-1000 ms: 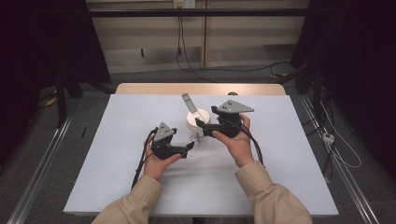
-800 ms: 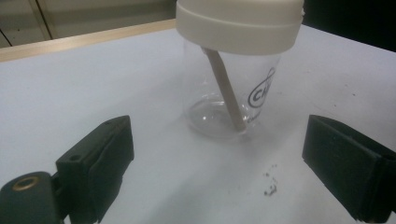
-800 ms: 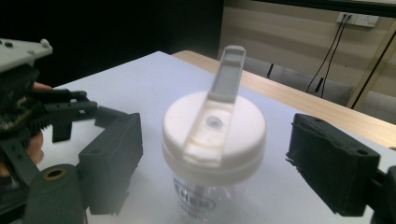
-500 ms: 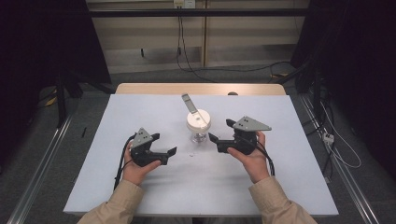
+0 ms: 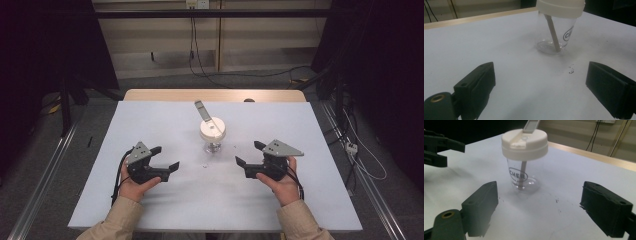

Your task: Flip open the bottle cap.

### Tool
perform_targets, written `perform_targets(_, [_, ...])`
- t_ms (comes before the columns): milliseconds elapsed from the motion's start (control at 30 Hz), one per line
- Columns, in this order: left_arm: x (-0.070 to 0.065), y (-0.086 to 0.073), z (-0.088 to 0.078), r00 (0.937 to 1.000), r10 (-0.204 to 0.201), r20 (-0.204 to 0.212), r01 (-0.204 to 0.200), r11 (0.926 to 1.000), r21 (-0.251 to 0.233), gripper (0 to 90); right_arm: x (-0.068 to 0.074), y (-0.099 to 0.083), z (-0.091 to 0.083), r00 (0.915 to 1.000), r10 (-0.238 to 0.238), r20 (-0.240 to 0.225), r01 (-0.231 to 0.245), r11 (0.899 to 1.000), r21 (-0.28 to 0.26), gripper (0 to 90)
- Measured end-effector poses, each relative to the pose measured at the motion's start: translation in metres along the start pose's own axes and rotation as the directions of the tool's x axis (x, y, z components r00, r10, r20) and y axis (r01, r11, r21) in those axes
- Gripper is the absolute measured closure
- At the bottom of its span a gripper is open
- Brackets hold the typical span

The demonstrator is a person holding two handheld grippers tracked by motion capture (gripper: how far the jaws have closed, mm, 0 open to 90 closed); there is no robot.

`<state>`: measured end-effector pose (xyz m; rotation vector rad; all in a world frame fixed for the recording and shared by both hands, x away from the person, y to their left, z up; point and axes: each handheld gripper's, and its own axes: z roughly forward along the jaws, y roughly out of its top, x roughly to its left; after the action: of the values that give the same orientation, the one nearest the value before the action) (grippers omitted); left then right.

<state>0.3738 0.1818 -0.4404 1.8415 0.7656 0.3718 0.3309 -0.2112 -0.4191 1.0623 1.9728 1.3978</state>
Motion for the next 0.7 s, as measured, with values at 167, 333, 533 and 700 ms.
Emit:
perform_targets(167, [-0.001, -0.002, -0.006, 1.0, 0.002, 0.0, -0.002, 1.0, 0.0, 8.7, -0.006, -0.012, -0.012, 0.9997, 0.018, 0.016, -0.018, 1.0, -0.004, 13.9])
perform_targets(333, [0.0, -0.004, -0.009, 0.9999, 0.011, 0.006, -0.011, 0.9999, 0.004, 8.8, -0.01, -0.023, -0.022, 0.999, 0.035, 0.029, -0.035, 0.999, -0.001, 14.0])
perform_targets(533, [-0.001, -0.006, -0.012, 0.9999, 0.013, 0.007, -0.013, 0.9999, 0.007, 8.8, -0.011, -0.032, -0.031, 0.9989, 0.023, 0.041, -0.023, 1.0, 0.005, 13.9])
perform_targets(700, [0.001, -0.01, -0.014, 1.0, 0.006, 0.003, -0.006, 0.9999, 0.011, 8.8, -0.013, -0.039, -0.038, 0.9987, 0.025, 0.045, -0.025, 1.0, 0.003, 13.9])
